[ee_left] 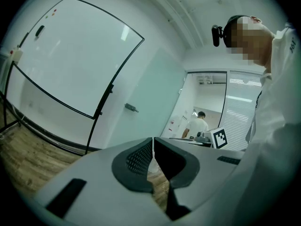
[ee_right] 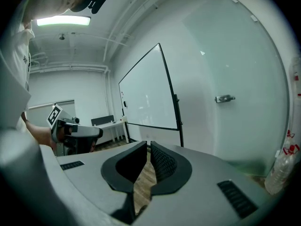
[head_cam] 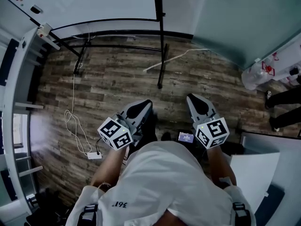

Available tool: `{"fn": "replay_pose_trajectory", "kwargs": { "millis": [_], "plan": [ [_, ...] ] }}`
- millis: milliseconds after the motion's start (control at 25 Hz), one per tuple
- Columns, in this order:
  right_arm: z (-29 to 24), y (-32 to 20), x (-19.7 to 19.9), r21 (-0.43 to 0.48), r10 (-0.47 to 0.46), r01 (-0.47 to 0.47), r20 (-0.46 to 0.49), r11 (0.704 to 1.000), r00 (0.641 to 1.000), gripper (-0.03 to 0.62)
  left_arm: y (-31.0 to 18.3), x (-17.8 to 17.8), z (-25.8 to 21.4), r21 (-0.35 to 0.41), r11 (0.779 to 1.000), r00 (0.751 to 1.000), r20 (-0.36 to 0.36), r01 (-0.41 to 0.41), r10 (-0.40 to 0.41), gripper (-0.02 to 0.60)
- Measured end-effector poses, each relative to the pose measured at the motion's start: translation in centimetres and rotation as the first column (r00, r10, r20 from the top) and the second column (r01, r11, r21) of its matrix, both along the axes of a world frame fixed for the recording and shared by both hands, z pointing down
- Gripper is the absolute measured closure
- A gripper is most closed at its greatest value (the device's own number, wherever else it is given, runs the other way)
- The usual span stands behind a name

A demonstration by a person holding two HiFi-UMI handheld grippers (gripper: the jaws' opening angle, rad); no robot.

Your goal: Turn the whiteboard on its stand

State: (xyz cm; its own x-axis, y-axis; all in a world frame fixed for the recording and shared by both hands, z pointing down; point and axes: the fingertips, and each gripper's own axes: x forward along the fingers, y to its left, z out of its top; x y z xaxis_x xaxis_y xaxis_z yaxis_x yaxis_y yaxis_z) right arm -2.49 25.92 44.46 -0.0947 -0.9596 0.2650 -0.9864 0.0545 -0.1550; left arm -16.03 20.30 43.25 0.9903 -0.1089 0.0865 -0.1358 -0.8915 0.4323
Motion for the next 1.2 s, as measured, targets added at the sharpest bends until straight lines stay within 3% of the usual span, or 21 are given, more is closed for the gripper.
{"fn": "replay_pose_trajectory", "kwargs": {
  "millis": [840,1200],
  "plan": [
    [-0.9,-21.2,7.3,-0.032,0.128,-0.129,-0.023,0.991,0.992,0.566,-24.1,8.4,-0.3,0.022,0.993,0.993,0.006,-0.114,0.114,0.563],
    [-1.1,-28.8,8.4,-0.023,0.134,-0.134,-0.032,0.991,0.991,0.566,-30.6,9.3,-0.5,0.035,0.992,0.993,0.002,-0.117,0.117,0.561]
  ]
}}
